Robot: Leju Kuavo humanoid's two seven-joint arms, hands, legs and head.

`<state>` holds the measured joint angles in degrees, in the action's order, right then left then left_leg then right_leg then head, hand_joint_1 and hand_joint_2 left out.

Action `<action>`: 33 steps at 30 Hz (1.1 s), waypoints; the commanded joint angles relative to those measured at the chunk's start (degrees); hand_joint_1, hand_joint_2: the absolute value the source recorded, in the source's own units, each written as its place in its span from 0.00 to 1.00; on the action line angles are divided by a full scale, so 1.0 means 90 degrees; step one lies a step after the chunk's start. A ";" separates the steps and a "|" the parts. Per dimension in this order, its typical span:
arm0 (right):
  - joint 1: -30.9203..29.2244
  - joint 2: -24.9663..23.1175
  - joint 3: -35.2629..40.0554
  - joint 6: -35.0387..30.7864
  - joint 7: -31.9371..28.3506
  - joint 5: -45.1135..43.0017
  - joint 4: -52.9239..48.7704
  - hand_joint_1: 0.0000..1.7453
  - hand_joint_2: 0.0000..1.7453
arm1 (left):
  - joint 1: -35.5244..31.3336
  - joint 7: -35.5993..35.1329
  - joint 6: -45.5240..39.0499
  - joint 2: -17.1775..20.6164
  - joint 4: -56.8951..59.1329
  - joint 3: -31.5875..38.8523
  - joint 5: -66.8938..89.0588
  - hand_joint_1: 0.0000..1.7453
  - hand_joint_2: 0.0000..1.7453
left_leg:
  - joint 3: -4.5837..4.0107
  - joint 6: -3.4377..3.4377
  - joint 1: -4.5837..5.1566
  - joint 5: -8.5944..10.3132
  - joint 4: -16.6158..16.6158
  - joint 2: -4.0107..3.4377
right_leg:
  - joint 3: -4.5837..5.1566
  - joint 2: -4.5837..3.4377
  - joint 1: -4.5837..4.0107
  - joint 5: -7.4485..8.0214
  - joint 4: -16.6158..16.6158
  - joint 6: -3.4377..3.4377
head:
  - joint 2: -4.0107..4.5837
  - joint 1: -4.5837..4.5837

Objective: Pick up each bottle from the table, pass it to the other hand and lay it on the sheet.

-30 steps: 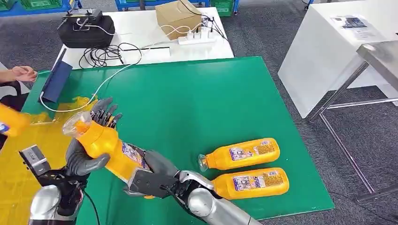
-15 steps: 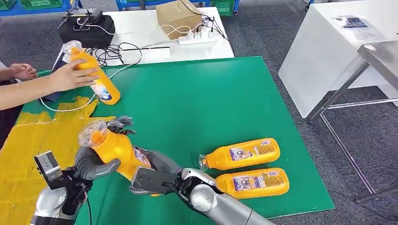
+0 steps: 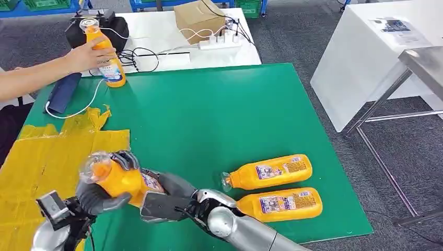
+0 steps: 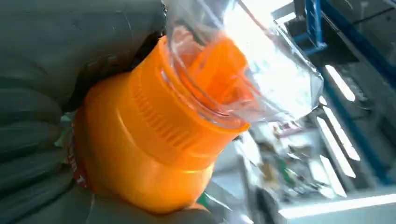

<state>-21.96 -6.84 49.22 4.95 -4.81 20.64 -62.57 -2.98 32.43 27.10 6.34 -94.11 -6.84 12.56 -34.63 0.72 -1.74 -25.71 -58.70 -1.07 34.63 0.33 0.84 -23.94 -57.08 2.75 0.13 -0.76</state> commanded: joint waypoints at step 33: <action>0.1813 0.3662 -0.1150 0.0269 0.0039 0.1230 -0.3828 0.00 1.00 | 0.0907 -0.2084 -0.5513 0.2615 0.3152 -0.0503 0.8134 1.00 1.00 | 0.0053 -0.0017 0.0007 -0.0005 0.0032 0.0026 | -0.0046 0.0014 0.0004 -0.0012 0.0028 -0.0010 | 0.0000 0.0000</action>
<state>-15.55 16.47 36.37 10.01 -2.53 27.45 -91.38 7.08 15.08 -21.05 26.21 -83.68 -5.68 87.03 -34.59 0.73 -1.75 -25.72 -58.70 -1.10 34.68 0.28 0.83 -23.94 -57.05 2.74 0.13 -0.77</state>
